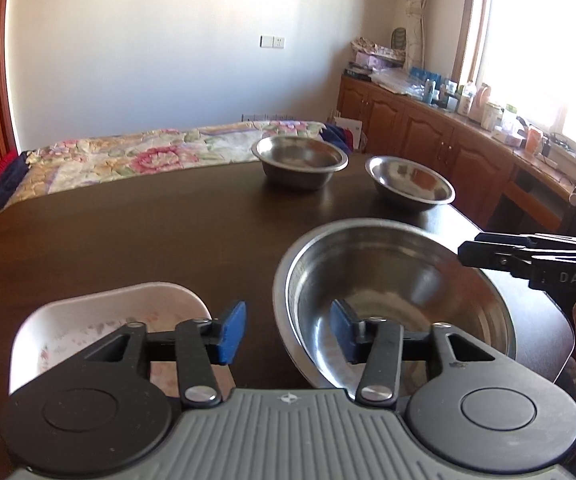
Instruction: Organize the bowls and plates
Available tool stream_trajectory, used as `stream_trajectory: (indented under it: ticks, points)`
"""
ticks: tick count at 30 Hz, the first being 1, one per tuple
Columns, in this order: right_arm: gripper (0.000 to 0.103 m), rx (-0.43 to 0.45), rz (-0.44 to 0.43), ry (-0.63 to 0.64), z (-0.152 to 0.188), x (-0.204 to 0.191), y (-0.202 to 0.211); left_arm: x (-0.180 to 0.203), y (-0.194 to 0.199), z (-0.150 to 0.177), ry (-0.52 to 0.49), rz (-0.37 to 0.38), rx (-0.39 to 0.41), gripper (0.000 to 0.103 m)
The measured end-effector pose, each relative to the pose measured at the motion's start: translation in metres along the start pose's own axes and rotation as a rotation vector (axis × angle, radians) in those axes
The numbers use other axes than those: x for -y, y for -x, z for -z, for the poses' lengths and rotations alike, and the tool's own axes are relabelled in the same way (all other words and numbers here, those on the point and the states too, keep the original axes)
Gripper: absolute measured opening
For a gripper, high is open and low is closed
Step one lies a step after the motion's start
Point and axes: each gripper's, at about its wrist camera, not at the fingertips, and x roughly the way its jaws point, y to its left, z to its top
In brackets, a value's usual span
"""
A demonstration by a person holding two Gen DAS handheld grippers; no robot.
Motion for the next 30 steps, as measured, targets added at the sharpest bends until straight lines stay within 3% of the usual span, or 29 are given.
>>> stream_trajectory:
  ticks: [6, 8, 10, 16, 20, 30]
  points:
    - [0.062, 0.026, 0.014, 0.08, -0.021, 0.0, 0.008, -0.002, 0.001, -0.012, -0.025, -0.024, 0.025, 0.069]
    - [0.069, 0.033, 0.009, 0.102, -0.028, 0.0, 0.01, -0.002, 0.001, -0.016, -0.023, -0.023, 0.03, 0.075]
    - [0.085, 0.047, 0.001, 0.116, -0.033, 0.001, 0.012, -0.002, 0.0, -0.02, -0.027, -0.021, 0.035, 0.083]
    - [0.103, 0.083, 0.012, 0.167, -0.044, -0.001, 0.013, 0.003, -0.006, -0.032, -0.064, -0.041, 0.052, 0.096]
    - [0.103, 0.099, 0.035, 0.19, -0.047, -0.002, 0.01, 0.005, -0.01, -0.042, -0.07, -0.047, 0.067, 0.101]
    - [0.103, 0.099, 0.031, 0.197, -0.057, 0.007, -0.003, 0.006, -0.026, -0.062, -0.083, -0.042, 0.086, 0.102]
